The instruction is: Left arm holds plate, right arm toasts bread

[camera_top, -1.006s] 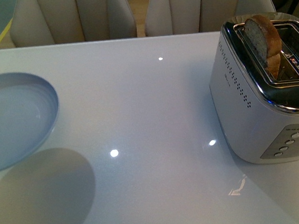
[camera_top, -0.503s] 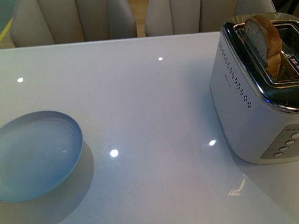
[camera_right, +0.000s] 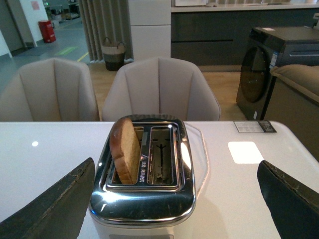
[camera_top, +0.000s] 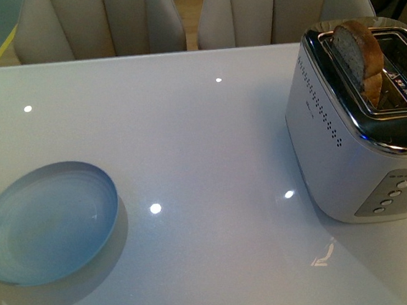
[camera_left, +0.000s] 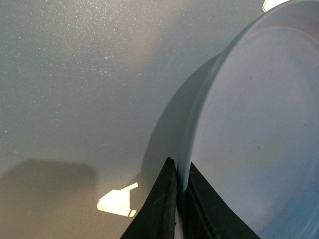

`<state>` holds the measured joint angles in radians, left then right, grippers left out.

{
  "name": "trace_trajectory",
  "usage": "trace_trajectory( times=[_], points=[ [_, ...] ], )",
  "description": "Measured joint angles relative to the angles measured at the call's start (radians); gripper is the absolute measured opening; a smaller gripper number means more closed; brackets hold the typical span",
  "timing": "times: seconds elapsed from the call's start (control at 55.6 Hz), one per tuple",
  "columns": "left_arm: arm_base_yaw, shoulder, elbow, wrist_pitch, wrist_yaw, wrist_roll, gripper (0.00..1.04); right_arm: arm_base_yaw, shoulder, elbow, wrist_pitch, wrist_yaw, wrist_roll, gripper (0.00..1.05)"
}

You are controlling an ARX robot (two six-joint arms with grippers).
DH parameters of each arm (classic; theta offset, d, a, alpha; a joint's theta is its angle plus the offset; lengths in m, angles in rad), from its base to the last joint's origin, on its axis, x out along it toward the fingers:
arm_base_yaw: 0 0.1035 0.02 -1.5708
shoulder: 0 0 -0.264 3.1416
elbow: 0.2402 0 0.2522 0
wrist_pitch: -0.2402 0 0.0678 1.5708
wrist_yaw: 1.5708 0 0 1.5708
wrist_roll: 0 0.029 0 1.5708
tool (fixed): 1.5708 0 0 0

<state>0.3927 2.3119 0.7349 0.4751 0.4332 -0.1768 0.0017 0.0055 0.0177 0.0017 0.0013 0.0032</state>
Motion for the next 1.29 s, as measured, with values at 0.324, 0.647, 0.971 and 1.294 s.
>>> trace_trajectory(
  times=[0.324,0.647,0.971,1.294],
  points=[
    [-0.007,0.018,-0.002,0.004,-0.023,0.007,0.03,0.0,0.0,0.0,0.0,0.0,0.0,0.96],
    [-0.018,0.018,-0.002,0.003,-0.045,0.003,0.3,0.0,0.0,0.0,0.0,0.0,0.0,0.96],
    [-0.02,-0.134,-0.036,-0.043,-0.08,-0.055,0.86,0.0,0.0,0.0,0.0,0.0,0.0,0.96],
    [-0.084,-0.46,-0.076,-0.139,-0.207,-0.138,0.97,0.0,0.0,0.0,0.0,0.0,0.0,0.96]
  ],
)
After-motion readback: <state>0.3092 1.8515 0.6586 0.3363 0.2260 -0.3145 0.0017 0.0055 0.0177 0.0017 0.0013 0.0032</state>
